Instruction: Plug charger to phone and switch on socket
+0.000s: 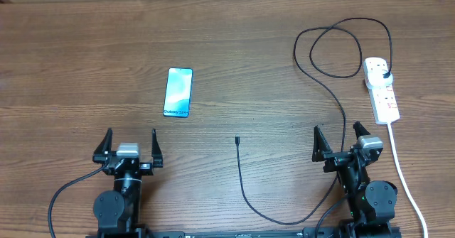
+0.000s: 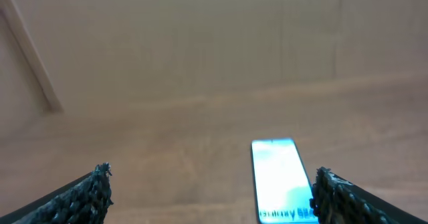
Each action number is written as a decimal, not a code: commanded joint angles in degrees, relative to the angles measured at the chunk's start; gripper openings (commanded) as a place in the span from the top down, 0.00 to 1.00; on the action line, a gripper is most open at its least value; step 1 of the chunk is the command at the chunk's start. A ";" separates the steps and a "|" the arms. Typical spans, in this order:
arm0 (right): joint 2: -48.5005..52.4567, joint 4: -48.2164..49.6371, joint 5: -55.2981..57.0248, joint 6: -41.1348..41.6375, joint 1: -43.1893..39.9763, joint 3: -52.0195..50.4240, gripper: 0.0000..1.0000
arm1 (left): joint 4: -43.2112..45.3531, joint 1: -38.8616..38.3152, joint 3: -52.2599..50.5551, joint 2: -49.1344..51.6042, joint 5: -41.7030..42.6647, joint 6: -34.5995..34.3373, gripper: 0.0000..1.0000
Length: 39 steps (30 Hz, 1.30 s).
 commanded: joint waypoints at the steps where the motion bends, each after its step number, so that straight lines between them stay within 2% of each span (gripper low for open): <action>1: 0.13 0.46 -0.09 -0.24 0.15 -0.59 0.00 | 0.61 -0.37 -0.20 -0.61 -0.37 -2.34 0.00; 7: 0.13 0.46 -0.09 -0.24 0.15 -0.59 0.00 | -2.12 -0.37 2.21 -0.61 4.35 -4.15 0.00; 16: 0.13 0.46 -0.09 -0.24 0.15 -0.59 0.00 | -22.16 -0.37 19.34 1.20 4.37 -5.57 0.00; 21: 0.13 0.46 -0.11 -0.24 0.15 -0.59 0.00 | -28.68 -0.39 29.51 7.41 6.05 -10.21 0.01; 27: 0.13 0.46 -0.09 -0.24 0.15 -0.59 0.00 | -39.47 -0.39 45.66 22.05 7.65 -10.43 0.00; 36: 0.13 0.46 -0.11 -0.24 0.15 -0.59 0.00 | -61.11 -0.50 75.73 51.01 12.17 -9.79 0.00; 39: 0.13 0.46 -0.11 -0.24 0.17 -0.59 0.00 | -65.92 -0.48 81.96 57.81 13.42 -9.81 0.01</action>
